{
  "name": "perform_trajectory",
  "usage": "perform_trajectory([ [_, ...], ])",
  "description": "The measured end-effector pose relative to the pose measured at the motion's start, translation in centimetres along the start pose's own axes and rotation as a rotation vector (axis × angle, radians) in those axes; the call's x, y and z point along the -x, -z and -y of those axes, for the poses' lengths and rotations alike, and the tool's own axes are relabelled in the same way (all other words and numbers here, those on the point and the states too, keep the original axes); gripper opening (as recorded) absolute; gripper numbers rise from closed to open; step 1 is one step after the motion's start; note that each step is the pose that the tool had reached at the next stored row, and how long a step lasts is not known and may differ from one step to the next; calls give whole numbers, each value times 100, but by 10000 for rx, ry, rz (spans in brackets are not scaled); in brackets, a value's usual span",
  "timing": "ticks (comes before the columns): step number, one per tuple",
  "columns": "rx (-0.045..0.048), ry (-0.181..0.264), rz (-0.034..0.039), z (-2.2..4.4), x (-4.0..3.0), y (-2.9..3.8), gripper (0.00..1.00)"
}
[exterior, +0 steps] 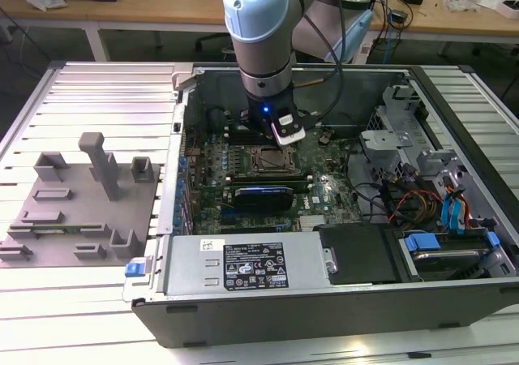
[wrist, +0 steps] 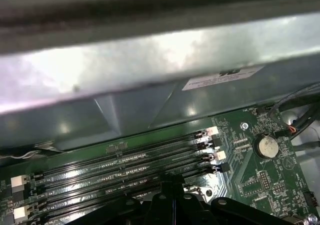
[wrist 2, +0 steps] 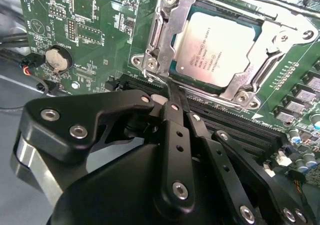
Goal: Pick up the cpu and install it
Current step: 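Install the first cpu locking lever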
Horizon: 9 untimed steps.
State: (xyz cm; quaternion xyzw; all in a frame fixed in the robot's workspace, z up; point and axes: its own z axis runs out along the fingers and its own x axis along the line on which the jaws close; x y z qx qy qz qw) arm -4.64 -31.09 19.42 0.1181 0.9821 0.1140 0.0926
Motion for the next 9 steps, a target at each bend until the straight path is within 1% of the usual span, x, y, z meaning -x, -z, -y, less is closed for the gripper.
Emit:
perform_trajectory([
  [2, 42, -7, -8, 1, 1, -4, 11],
  [4, 128, -27, -27, 1, 1, -4, 11],
  [5, 202, -43, -43, 1, 1, -4, 11],
  [6, 233, -51, -49, 1, 0, -4, 11],
  [9, 249, -53, -52, -1, 2, 3, 11],
])
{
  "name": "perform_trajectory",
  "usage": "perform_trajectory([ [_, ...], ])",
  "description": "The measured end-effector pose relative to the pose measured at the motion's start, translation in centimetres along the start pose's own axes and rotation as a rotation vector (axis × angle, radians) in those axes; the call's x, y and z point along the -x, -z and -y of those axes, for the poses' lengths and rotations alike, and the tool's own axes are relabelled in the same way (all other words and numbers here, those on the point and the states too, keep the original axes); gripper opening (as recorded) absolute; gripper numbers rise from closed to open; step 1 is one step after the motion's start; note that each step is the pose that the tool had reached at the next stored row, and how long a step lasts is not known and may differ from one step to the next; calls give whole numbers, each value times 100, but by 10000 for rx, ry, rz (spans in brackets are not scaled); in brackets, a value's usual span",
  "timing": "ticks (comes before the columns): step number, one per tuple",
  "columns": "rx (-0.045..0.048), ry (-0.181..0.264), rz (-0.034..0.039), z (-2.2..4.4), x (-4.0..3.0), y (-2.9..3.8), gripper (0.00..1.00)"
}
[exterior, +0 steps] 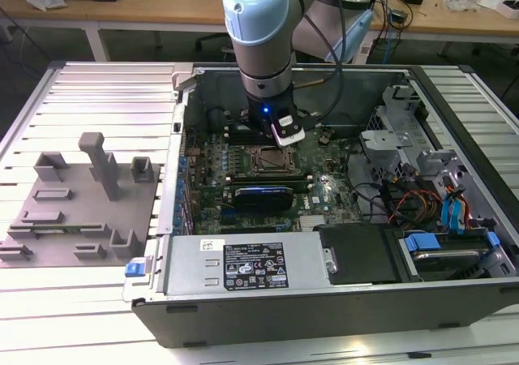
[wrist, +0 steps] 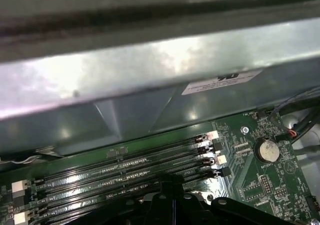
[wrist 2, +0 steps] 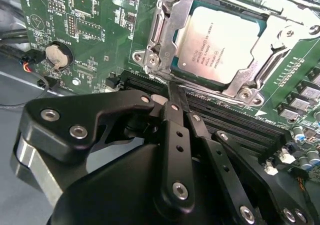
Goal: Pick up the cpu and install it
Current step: 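Install the first cpu locking lever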
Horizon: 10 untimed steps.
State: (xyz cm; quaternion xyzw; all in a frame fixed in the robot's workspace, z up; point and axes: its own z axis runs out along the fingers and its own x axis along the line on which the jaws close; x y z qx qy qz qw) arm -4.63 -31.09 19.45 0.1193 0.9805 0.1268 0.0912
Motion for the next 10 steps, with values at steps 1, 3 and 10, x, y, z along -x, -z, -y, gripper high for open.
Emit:
perform_trajectory([
  [1, -6, 3, 3, -6, 3, 17, 11],
  [3, -52, 10, 10, -16, 9, 56, 11],
  [10, -1218, 244, 256, -30, 19, 103, 11],
])
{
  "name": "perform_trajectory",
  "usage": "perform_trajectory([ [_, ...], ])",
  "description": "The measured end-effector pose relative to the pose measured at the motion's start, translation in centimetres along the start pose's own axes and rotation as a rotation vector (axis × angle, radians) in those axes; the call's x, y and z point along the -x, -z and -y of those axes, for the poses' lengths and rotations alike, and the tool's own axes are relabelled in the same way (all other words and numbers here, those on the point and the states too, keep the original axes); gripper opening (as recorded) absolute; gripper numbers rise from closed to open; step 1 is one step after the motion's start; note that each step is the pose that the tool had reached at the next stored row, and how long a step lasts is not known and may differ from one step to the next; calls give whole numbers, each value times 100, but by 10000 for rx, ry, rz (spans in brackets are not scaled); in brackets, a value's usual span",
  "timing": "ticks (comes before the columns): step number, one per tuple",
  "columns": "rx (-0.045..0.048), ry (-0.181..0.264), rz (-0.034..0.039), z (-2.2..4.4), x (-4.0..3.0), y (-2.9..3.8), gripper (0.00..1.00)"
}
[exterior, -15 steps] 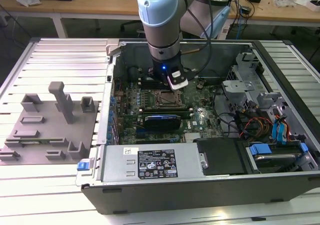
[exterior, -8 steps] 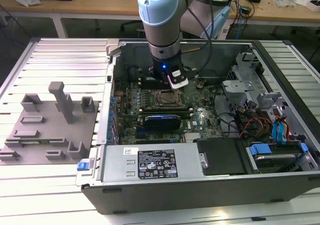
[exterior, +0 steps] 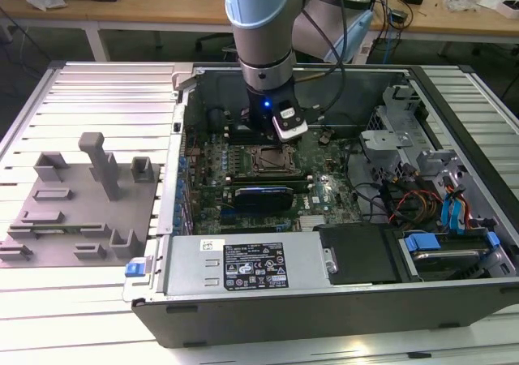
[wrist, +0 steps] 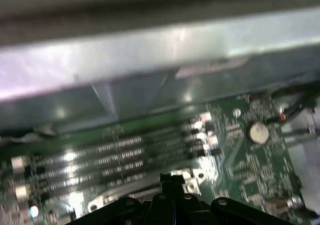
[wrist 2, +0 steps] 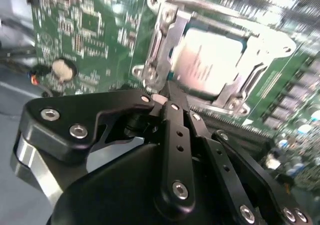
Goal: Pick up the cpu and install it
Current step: 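Install the first cpu locking lever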
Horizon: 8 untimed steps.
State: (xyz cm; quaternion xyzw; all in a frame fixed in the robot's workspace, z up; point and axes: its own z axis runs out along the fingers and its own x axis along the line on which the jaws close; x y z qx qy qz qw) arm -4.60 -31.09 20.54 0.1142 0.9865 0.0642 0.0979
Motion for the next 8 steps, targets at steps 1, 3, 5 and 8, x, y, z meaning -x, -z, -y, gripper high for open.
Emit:
perform_trajectory([
  [1, -183, 36, 36, -1, 1, 1, 11],
  [3, -628, 120, 118, -1, 3, 6, 11],
  [5, -1046, 202, 196, -3, 6, 11, 11],
  [8, -1339, 263, 249, -8, 15, 49, 11],
])
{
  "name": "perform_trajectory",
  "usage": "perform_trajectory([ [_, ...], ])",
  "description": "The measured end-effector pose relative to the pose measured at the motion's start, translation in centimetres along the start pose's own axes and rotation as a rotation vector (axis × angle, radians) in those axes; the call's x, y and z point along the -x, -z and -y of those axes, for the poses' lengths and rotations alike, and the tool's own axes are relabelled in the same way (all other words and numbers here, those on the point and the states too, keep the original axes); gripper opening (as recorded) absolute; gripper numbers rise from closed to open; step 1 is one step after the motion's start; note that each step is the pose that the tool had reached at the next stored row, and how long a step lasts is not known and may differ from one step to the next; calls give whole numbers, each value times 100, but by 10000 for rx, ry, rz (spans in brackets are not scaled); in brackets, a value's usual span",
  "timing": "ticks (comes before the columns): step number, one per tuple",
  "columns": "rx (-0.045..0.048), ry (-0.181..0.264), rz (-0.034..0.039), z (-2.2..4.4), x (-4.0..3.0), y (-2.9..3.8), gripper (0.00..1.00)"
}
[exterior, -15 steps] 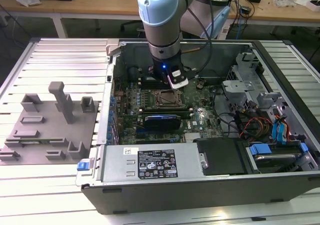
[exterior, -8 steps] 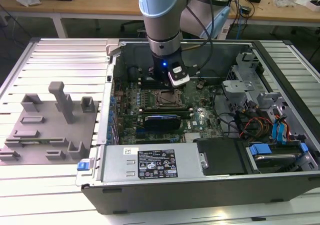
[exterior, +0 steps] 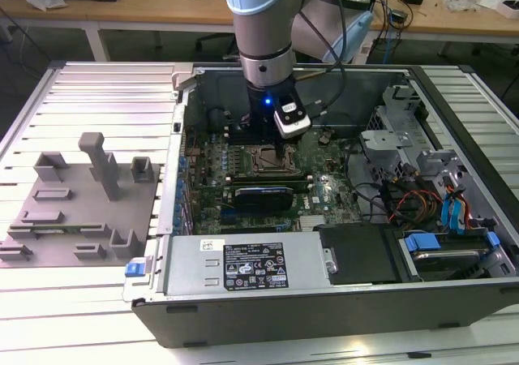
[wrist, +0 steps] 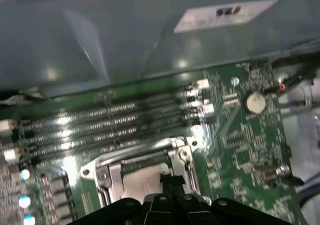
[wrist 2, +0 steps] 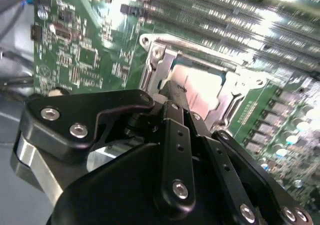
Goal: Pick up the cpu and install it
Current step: 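Install the first cpu locking lever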
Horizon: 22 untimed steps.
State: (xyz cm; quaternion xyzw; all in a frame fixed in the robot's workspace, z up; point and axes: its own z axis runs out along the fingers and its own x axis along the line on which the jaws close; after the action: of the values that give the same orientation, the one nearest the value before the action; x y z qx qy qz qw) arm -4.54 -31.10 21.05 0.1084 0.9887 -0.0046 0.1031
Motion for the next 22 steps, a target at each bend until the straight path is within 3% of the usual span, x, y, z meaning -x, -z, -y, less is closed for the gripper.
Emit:
perform_trajectory([
  [5, -7, 0, -12, -1, 2, 9, 11],
  [6, -39, 6, -148, -1, 4, 8, 11],
  [7, -103, 13, -444, -2, 10, 5, 11],
  [8, -138, 17, -609, -4, 15, 3, 11],
  [10, -230, 34, -1039, -8, 33, -2, 11],
  [12, -311, 44, -1403, -11, 46, -5, 11],
  [17, -322, 77, -1464, -11, 46, -5, 11],
  [22, -230, 803, -1478, -11, 47, -6, 11],
])
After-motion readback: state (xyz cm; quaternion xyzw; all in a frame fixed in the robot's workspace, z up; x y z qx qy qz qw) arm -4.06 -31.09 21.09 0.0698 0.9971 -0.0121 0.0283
